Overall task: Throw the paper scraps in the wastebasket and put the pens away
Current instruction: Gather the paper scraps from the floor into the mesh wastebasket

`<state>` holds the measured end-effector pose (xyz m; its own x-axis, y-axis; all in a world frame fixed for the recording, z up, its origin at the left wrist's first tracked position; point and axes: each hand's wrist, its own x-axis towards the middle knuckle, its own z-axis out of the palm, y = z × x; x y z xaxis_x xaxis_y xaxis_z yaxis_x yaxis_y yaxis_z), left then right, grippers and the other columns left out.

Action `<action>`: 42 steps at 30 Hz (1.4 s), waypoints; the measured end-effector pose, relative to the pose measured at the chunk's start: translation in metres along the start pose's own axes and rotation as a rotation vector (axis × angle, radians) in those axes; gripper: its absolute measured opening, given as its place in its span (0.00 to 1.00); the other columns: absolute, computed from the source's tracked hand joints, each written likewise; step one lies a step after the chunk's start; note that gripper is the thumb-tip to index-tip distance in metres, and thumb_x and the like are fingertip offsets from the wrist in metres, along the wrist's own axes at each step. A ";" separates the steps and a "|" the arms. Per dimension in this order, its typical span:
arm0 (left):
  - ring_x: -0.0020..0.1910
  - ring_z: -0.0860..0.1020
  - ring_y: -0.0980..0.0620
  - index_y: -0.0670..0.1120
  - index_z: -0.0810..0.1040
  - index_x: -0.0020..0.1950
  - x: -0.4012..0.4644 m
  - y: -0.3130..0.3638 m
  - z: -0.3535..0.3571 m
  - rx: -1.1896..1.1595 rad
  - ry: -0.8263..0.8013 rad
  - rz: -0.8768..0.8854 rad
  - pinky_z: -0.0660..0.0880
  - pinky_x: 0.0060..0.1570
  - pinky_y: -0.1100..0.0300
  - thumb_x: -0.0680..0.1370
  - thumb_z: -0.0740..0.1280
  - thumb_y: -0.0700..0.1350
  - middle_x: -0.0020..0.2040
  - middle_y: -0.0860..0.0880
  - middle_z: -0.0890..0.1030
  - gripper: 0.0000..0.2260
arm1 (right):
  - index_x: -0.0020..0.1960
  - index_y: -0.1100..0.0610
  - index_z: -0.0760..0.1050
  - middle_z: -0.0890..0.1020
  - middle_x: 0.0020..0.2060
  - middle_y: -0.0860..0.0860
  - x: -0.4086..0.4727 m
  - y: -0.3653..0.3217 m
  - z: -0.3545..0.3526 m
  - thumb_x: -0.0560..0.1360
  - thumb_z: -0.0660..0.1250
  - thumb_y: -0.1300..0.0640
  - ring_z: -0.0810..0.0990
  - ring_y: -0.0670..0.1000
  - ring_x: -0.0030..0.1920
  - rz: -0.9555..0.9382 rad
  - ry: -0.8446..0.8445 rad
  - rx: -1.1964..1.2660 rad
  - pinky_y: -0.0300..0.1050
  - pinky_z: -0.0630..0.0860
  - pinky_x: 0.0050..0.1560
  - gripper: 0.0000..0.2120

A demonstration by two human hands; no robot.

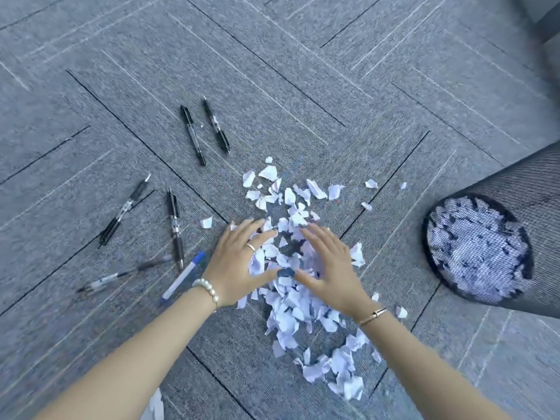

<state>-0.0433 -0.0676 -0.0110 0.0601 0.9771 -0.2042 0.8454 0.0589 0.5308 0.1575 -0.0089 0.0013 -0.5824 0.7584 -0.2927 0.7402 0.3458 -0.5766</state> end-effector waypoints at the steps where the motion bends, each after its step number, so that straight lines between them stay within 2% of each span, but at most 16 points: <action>1: 0.72 0.46 0.57 0.58 0.54 0.72 -0.005 0.003 0.003 -0.011 -0.023 0.016 0.38 0.69 0.51 0.65 0.42 0.76 0.75 0.55 0.51 0.39 | 0.71 0.38 0.46 0.49 0.71 0.37 -0.009 0.000 0.004 0.66 0.45 0.25 0.46 0.42 0.72 -0.014 -0.012 0.000 0.49 0.40 0.71 0.36; 4: 0.73 0.47 0.54 0.58 0.55 0.72 -0.012 0.007 0.006 0.027 -0.073 0.031 0.38 0.67 0.50 0.65 0.47 0.75 0.75 0.53 0.52 0.39 | 0.69 0.36 0.48 0.51 0.71 0.36 -0.028 0.001 0.010 0.70 0.45 0.29 0.49 0.40 0.72 -0.012 -0.004 0.080 0.51 0.47 0.72 0.30; 6: 0.72 0.55 0.49 0.56 0.58 0.70 -0.013 0.006 0.010 0.083 -0.076 0.038 0.43 0.68 0.48 0.66 0.54 0.72 0.73 0.51 0.58 0.37 | 0.69 0.36 0.49 0.52 0.71 0.36 -0.033 -0.001 0.007 0.71 0.47 0.33 0.49 0.38 0.71 -0.004 0.009 0.134 0.52 0.49 0.72 0.28; 9: 0.63 0.70 0.45 0.52 0.67 0.64 -0.014 0.009 0.013 0.120 -0.036 0.044 0.61 0.65 0.47 0.67 0.64 0.59 0.65 0.46 0.72 0.27 | 0.71 0.38 0.46 0.48 0.73 0.37 -0.037 -0.002 0.006 0.69 0.52 0.31 0.45 0.39 0.71 -0.035 -0.008 0.081 0.49 0.44 0.70 0.34; 12: 0.50 0.76 0.46 0.47 0.75 0.57 -0.016 0.015 0.013 0.030 0.048 0.007 0.74 0.52 0.49 0.68 0.65 0.49 0.52 0.45 0.78 0.18 | 0.73 0.39 0.41 0.42 0.74 0.39 -0.041 -0.001 0.014 0.65 0.60 0.28 0.38 0.43 0.74 -0.082 -0.052 -0.085 0.50 0.35 0.69 0.44; 14: 0.47 0.76 0.46 0.44 0.77 0.54 -0.017 0.016 0.013 -0.042 0.111 -0.015 0.74 0.50 0.53 0.70 0.64 0.46 0.48 0.45 0.78 0.15 | 0.72 0.38 0.39 0.41 0.74 0.39 -0.040 -0.003 0.020 0.62 0.60 0.26 0.36 0.45 0.73 -0.097 -0.057 -0.153 0.49 0.31 0.68 0.48; 17: 0.46 0.73 0.50 0.41 0.76 0.57 -0.019 0.014 0.010 -0.125 0.178 -0.081 0.72 0.47 0.61 0.73 0.65 0.44 0.50 0.44 0.76 0.14 | 0.72 0.37 0.47 0.55 0.72 0.42 -0.034 -0.009 0.030 0.61 0.59 0.25 0.45 0.49 0.72 -0.105 0.019 -0.149 0.53 0.41 0.70 0.45; 20: 0.44 0.70 0.55 0.42 0.75 0.59 -0.021 0.012 0.004 -0.192 0.214 -0.148 0.69 0.40 0.67 0.75 0.65 0.43 0.53 0.45 0.74 0.13 | 0.64 0.40 0.67 0.71 0.62 0.45 -0.027 -0.007 0.038 0.65 0.63 0.34 0.60 0.52 0.64 -0.116 0.144 -0.140 0.54 0.59 0.63 0.29; 24: 0.45 0.72 0.54 0.42 0.74 0.59 -0.021 0.014 -0.010 -0.262 0.257 -0.229 0.69 0.37 0.71 0.75 0.64 0.44 0.51 0.48 0.72 0.13 | 0.52 0.48 0.77 0.78 0.49 0.44 -0.023 -0.007 0.037 0.70 0.65 0.45 0.70 0.51 0.52 -0.105 0.214 0.018 0.51 0.66 0.55 0.13; 28: 0.45 0.72 0.54 0.42 0.74 0.58 -0.014 0.023 -0.028 -0.294 0.281 -0.223 0.69 0.38 0.71 0.75 0.64 0.46 0.50 0.49 0.71 0.13 | 0.53 0.46 0.75 0.74 0.47 0.40 -0.021 -0.017 0.017 0.72 0.66 0.50 0.68 0.46 0.52 0.058 0.169 0.235 0.43 0.63 0.55 0.10; 30: 0.45 0.73 0.55 0.43 0.74 0.59 -0.007 0.030 -0.040 -0.312 0.295 -0.216 0.69 0.38 0.71 0.75 0.64 0.47 0.51 0.49 0.72 0.14 | 0.52 0.43 0.72 0.71 0.46 0.36 -0.021 -0.023 0.002 0.71 0.66 0.48 0.70 0.47 0.51 0.145 0.154 0.351 0.47 0.69 0.54 0.10; 32: 0.43 0.74 0.55 0.43 0.74 0.59 0.001 0.040 -0.055 -0.314 0.319 -0.203 0.69 0.38 0.70 0.75 0.64 0.47 0.51 0.50 0.73 0.15 | 0.53 0.45 0.73 0.72 0.46 0.39 -0.022 -0.029 -0.014 0.68 0.64 0.43 0.72 0.49 0.44 0.195 0.162 0.453 0.50 0.74 0.48 0.14; 34: 0.41 0.75 0.54 0.43 0.74 0.59 0.009 0.053 -0.072 -0.303 0.340 -0.178 0.70 0.39 0.69 0.75 0.63 0.49 0.54 0.48 0.74 0.15 | 0.57 0.50 0.74 0.73 0.49 0.45 -0.023 -0.036 -0.034 0.67 0.63 0.42 0.71 0.46 0.38 0.210 0.172 0.490 0.45 0.74 0.42 0.21; 36: 0.45 0.77 0.51 0.43 0.74 0.59 0.017 0.065 -0.090 -0.309 0.357 -0.141 0.71 0.44 0.64 0.75 0.63 0.50 0.56 0.46 0.76 0.16 | 0.56 0.51 0.74 0.74 0.51 0.46 -0.023 -0.043 -0.056 0.68 0.64 0.43 0.72 0.46 0.39 0.196 0.200 0.489 0.41 0.73 0.40 0.20; 39: 0.42 0.76 0.49 0.42 0.74 0.58 0.025 0.086 -0.117 -0.304 0.366 -0.076 0.71 0.40 0.65 0.73 0.60 0.55 0.53 0.50 0.75 0.21 | 0.57 0.48 0.71 0.71 0.53 0.42 -0.024 -0.056 -0.090 0.71 0.66 0.46 0.73 0.46 0.41 0.181 0.254 0.474 0.43 0.74 0.46 0.16; 42: 0.39 0.74 0.50 0.42 0.75 0.58 0.033 0.108 -0.144 -0.304 0.403 -0.022 0.68 0.37 0.71 0.71 0.58 0.58 0.51 0.52 0.74 0.24 | 0.54 0.40 0.66 0.75 0.56 0.47 -0.028 -0.071 -0.123 0.71 0.67 0.47 0.70 0.40 0.37 0.156 0.296 0.520 0.37 0.72 0.40 0.15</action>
<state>-0.0263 0.0002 0.1578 -0.2164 0.9727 0.0839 0.6476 0.0787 0.7579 0.1629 0.0130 0.1439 -0.3071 0.9253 -0.2224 0.5046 -0.0398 -0.8625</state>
